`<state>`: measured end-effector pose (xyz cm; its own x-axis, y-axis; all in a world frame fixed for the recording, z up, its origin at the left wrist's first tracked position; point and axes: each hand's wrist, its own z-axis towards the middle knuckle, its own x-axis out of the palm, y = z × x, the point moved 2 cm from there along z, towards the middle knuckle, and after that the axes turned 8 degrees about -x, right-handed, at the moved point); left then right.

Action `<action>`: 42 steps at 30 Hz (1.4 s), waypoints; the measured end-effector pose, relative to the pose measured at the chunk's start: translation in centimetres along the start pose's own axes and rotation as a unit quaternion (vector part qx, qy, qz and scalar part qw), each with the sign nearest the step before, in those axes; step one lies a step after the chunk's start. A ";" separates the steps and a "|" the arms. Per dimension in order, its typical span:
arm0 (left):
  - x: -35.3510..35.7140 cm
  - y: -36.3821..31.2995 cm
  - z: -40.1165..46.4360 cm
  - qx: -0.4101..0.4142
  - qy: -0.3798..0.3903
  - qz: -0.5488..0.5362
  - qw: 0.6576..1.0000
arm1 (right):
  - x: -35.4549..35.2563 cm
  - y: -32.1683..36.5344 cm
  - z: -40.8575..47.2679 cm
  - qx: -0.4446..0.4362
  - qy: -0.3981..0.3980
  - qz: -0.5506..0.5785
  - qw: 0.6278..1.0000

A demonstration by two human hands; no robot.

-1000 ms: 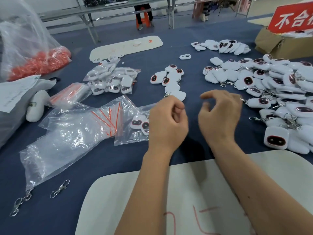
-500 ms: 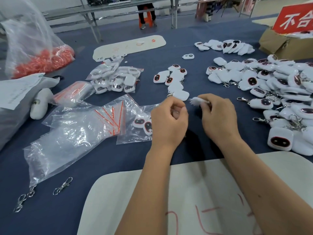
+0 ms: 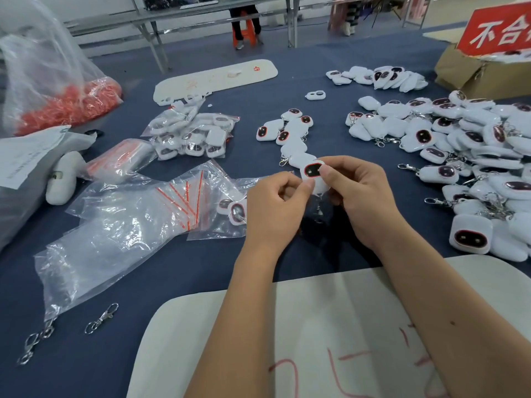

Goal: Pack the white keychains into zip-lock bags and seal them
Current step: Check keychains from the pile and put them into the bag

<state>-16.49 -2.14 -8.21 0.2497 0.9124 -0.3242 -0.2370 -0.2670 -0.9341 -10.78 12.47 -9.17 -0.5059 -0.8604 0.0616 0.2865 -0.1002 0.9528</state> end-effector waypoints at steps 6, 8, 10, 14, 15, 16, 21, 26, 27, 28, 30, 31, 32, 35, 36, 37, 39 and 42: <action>0.1 0.1 0.1 -0.061 0.026 -0.096 0.993 | 0.3 0.1 0.0 -0.001 0.023 0.000 1.000; 0.1 0.1 0.1 -0.088 0.041 -0.136 0.986 | 0.3 0.2 0.0 -0.007 0.026 0.004 1.000; 0.0 0.2 0.2 -0.096 0.040 -0.145 0.984 | 0.4 0.3 -0.1 -0.011 0.031 0.006 0.999; -0.1 0.3 0.3 -0.102 0.028 -0.138 0.985 | 0.4 0.2 -0.2 -0.011 0.043 0.002 0.999; -0.1 0.3 0.3 -0.105 0.033 -0.136 0.985 | 0.4 0.1 -0.2 -0.010 0.044 0.002 0.999; 0.0 0.3 0.2 -0.108 0.039 -0.136 0.984 | 0.4 0.1 -0.2 -0.008 0.045 0.003 0.999; -0.1 0.2 0.2 -0.099 0.029 -0.134 0.986 | 0.6 0.2 -0.2 -0.002 0.052 0.021 0.998; -0.2 0.2 0.2 -0.083 0.029 -0.133 0.987 | 0.5 0.4 -0.1 -0.002 0.060 0.048 0.997; -0.3 0.2 0.2 -0.079 0.029 -0.134 0.987 | 0.5 0.4 -0.2 -0.003 0.062 0.049 0.997; -0.2 0.2 0.2 -0.077 0.031 -0.136 0.987 | 0.5 0.5 -0.2 -0.003 0.061 0.048 0.997; -0.1 0.3 0.1 -0.077 0.041 -0.136 0.987 | 0.5 0.4 -0.2 -0.003 0.048 0.030 0.998; -0.1 0.4 0.1 -0.076 0.047 -0.133 0.987 | 0.4 0.4 -0.1 -0.005 0.039 0.013 0.999; -0.1 0.4 0.1 -0.074 0.051 -0.130 0.987 | 0.4 0.3 -0.1 -0.009 0.031 -0.006 0.999; 0.0 0.5 0.1 -0.065 0.054 -0.126 0.988 | 0.5 0.5 -0.1 -0.027 0.021 -0.050 0.998; 0.0 0.5 0.2 -0.061 0.054 -0.122 0.989 | 0.6 0.5 -0.2 -0.031 0.021 -0.055 0.998; 0.0 0.5 0.2 -0.058 0.054 -0.118 0.990 | 0.6 0.6 -0.2 -0.032 0.021 -0.055 0.998; 0.0 0.6 0.2 -0.055 0.052 -0.114 0.991 | 0.7 0.7 -0.2 -0.026 0.023 -0.045 0.998; 0.0 0.7 0.3 -0.055 0.053 -0.112 0.991 | 0.6 0.7 -0.2 -0.027 0.021 -0.056 0.998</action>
<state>-16.96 -2.21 -8.84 0.3825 0.9168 -0.1147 -0.0615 -0.0985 -0.9932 -10.73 11.74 -8.50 -0.5022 -0.8628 -0.0580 0.2739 -0.2223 0.9357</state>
